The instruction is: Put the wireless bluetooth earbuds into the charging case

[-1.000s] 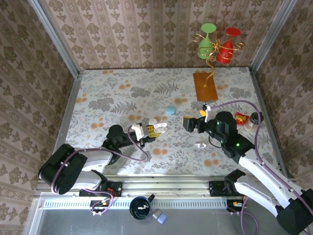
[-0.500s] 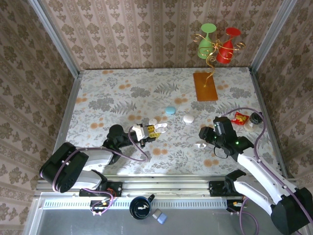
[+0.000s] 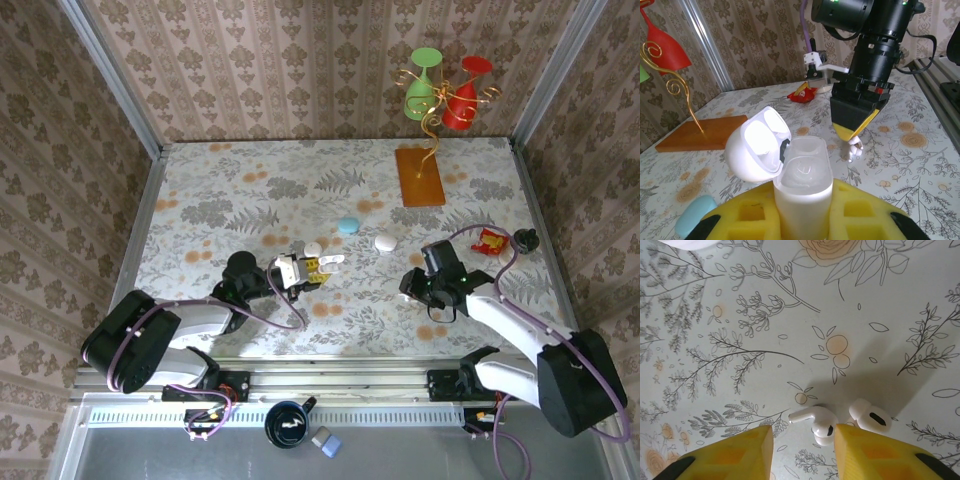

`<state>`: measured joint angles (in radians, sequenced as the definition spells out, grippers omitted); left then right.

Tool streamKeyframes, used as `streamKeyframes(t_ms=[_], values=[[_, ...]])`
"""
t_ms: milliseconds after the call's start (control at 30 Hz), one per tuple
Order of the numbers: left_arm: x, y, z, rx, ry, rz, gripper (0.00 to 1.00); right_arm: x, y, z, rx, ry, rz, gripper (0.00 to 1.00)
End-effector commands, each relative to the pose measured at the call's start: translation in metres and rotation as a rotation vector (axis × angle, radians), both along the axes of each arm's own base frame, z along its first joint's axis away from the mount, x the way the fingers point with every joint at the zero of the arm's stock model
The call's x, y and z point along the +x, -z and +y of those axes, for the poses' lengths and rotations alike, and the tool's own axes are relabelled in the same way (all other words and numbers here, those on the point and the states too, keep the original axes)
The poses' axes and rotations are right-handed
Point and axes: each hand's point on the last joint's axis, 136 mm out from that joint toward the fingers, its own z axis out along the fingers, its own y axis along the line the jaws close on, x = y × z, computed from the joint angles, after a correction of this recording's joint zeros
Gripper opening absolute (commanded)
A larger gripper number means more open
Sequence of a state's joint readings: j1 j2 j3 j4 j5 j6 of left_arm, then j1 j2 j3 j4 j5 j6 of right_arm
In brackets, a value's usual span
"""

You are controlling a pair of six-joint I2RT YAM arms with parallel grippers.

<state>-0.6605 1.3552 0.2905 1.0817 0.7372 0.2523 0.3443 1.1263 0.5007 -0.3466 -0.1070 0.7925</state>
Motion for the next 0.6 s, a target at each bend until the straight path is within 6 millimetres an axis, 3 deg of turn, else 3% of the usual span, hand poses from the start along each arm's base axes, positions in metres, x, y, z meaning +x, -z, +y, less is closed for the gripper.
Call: streamKeyframes(t_ms=[0,567], values=[[-0.001,-0.008,-0.006,-0.010,0.032,-0.033,0.00,0.004,0.004,0.002,0.009,-0.001,0.008,0.38],[-0.001,-0.007,-0.007,-0.006,0.030,-0.028,0.00,0.001,0.021,0.002,0.016,-0.010,0.073,0.32]])
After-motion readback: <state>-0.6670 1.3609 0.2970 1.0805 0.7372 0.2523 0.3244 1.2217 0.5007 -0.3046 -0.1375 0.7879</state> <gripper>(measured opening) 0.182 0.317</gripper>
